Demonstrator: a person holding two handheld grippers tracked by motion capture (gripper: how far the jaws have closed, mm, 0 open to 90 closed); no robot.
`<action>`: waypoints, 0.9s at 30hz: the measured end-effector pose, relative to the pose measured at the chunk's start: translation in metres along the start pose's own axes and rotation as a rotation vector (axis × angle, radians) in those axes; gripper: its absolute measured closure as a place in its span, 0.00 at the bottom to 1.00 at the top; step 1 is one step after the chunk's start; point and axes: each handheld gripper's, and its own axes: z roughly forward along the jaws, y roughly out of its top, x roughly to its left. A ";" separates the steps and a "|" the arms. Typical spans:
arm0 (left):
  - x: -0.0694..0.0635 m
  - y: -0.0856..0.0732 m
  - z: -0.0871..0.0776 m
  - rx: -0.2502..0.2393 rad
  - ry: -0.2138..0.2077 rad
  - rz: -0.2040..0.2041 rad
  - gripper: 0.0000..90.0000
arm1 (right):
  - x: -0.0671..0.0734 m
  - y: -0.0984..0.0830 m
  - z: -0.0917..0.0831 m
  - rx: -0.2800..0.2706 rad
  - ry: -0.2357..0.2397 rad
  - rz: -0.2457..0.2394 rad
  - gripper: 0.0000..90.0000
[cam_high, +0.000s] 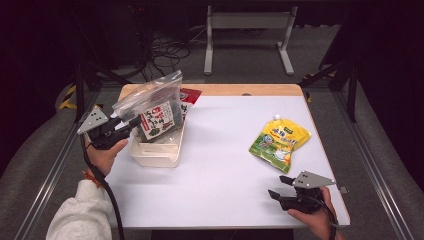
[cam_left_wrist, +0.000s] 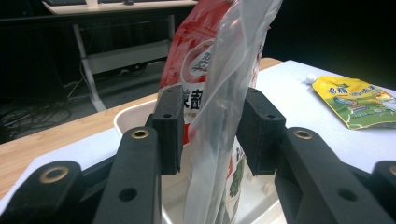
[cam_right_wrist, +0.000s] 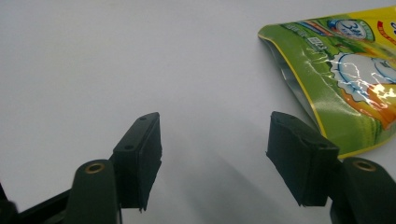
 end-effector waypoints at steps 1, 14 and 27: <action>0.000 -0.001 -0.002 -0.003 0.005 -0.003 0.67 | 0.000 0.001 -0.001 -0.004 -0.003 0.000 0.39; -0.018 -0.023 -0.029 0.073 0.068 0.057 0.46 | -0.030 0.011 -0.016 -0.062 -0.118 0.074 0.47; -0.066 -0.056 -0.049 0.165 0.008 0.112 0.31 | -0.095 0.024 0.012 -0.054 -0.253 0.291 0.43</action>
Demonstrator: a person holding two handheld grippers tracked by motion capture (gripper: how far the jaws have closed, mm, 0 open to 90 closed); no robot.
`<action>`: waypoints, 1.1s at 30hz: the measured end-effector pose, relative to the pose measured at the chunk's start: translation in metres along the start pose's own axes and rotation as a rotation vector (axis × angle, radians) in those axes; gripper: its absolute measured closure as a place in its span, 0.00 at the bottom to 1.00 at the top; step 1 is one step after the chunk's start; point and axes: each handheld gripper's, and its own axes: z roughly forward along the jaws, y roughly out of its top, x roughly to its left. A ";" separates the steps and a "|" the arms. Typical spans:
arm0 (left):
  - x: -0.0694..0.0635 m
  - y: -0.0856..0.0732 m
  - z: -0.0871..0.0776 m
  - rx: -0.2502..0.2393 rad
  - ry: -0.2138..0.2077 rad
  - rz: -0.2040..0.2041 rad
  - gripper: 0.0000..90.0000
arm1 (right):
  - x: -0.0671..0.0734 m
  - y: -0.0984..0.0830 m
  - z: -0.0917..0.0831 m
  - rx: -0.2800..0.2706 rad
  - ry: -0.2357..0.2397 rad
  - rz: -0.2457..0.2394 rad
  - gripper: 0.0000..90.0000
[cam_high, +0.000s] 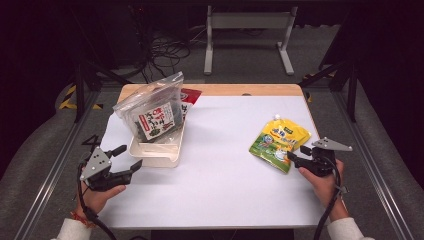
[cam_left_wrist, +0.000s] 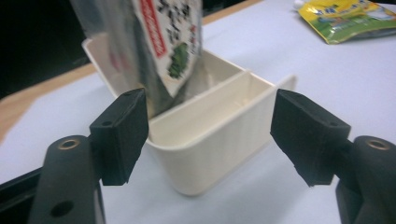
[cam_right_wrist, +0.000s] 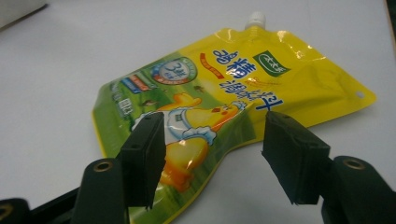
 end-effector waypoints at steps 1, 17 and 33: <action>-0.005 -0.004 0.003 0.018 -0.026 -0.008 0.28 | -0.004 0.001 0.007 0.026 0.009 0.029 0.41; -0.032 -0.021 0.016 0.130 -0.101 0.010 0.20 | -0.020 0.008 0.045 0.127 0.114 0.185 0.38; -0.053 -0.017 0.031 0.176 -0.198 0.062 0.20 | -0.013 0.008 0.041 0.063 0.178 0.041 0.87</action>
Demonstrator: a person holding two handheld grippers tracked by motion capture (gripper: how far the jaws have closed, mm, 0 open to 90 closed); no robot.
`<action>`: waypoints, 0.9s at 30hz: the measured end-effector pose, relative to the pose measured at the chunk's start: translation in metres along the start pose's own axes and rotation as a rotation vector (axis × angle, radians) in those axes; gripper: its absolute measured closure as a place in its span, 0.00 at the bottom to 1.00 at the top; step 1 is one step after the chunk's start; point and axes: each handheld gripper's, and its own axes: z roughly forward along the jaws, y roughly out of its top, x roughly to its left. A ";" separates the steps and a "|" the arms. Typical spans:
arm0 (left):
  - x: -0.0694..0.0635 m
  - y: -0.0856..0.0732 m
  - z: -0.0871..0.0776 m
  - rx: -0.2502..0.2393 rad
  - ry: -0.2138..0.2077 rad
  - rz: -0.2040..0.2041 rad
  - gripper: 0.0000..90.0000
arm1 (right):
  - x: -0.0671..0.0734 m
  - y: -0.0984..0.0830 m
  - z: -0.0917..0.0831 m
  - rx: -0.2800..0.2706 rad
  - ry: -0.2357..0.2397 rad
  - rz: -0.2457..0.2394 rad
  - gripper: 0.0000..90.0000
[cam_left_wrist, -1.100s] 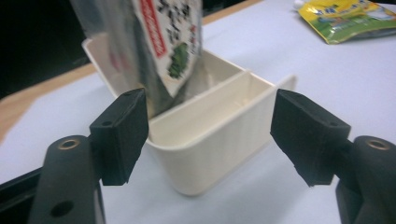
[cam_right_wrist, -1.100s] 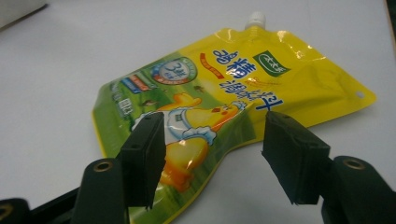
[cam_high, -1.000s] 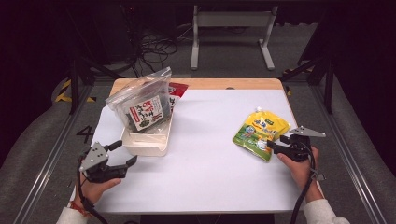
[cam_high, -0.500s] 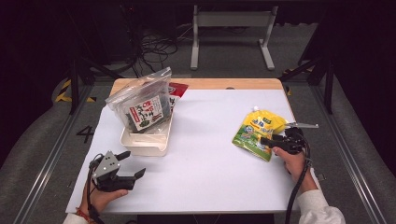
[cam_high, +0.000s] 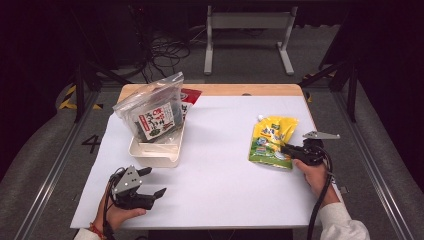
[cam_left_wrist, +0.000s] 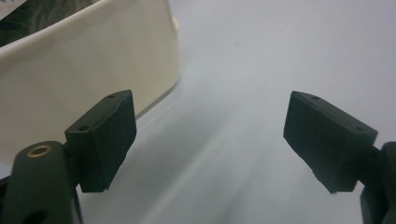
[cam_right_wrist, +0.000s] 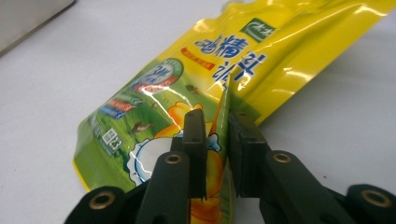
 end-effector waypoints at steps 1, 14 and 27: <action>-0.001 0.001 0.001 -0.003 -0.010 0.000 0.20 | 0.002 0.000 0.000 -0.003 0.004 -0.009 0.88; -0.019 0.015 0.023 0.027 -0.113 0.025 0.20 | 0.046 0.000 0.003 -0.007 0.082 -0.125 0.92; -0.025 0.021 0.033 0.037 -0.150 0.040 0.19 | 0.047 0.005 0.019 0.099 0.101 -0.080 0.56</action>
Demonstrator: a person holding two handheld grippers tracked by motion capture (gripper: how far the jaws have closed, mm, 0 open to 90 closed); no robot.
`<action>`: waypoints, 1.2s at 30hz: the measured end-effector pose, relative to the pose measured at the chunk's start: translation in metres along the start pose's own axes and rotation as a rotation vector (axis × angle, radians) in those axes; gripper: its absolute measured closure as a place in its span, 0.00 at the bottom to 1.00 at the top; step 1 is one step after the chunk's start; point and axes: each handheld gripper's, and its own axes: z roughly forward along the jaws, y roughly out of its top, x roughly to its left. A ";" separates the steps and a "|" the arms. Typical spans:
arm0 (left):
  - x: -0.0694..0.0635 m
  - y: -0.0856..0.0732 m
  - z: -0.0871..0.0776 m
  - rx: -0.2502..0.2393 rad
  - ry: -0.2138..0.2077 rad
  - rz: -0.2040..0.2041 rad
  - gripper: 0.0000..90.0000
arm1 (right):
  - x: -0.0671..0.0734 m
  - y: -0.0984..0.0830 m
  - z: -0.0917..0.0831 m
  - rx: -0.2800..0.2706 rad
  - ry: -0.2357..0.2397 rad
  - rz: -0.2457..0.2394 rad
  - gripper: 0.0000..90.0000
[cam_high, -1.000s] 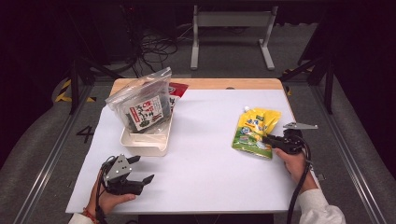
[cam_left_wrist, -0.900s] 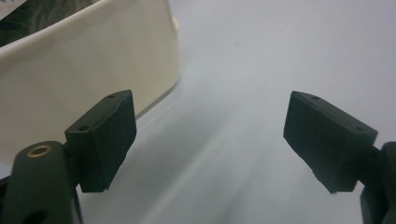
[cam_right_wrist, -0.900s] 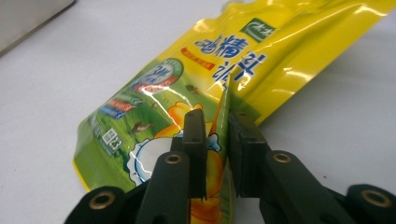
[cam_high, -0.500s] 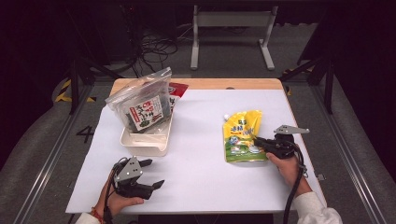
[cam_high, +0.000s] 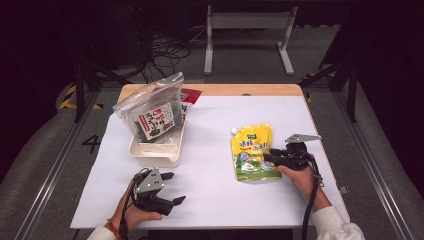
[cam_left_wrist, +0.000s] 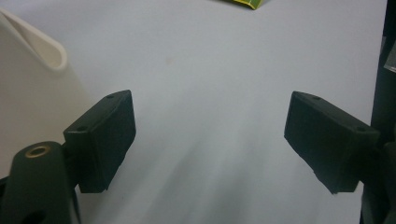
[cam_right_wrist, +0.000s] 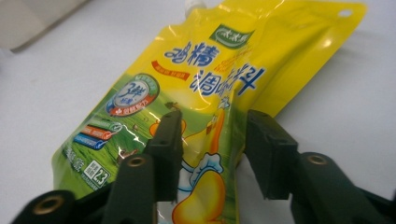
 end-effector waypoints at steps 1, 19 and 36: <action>0.000 0.000 0.000 0.000 0.000 0.002 0.19 | -0.001 0.001 0.004 0.024 0.012 0.008 0.50; -0.010 0.021 0.038 0.011 -0.108 0.000 0.20 | 0.013 -0.003 0.002 -0.044 -0.019 -0.071 0.95; -0.006 0.049 0.061 -0.054 -0.107 -0.074 0.20 | 0.059 -0.004 -0.013 -0.219 0.077 -0.170 0.96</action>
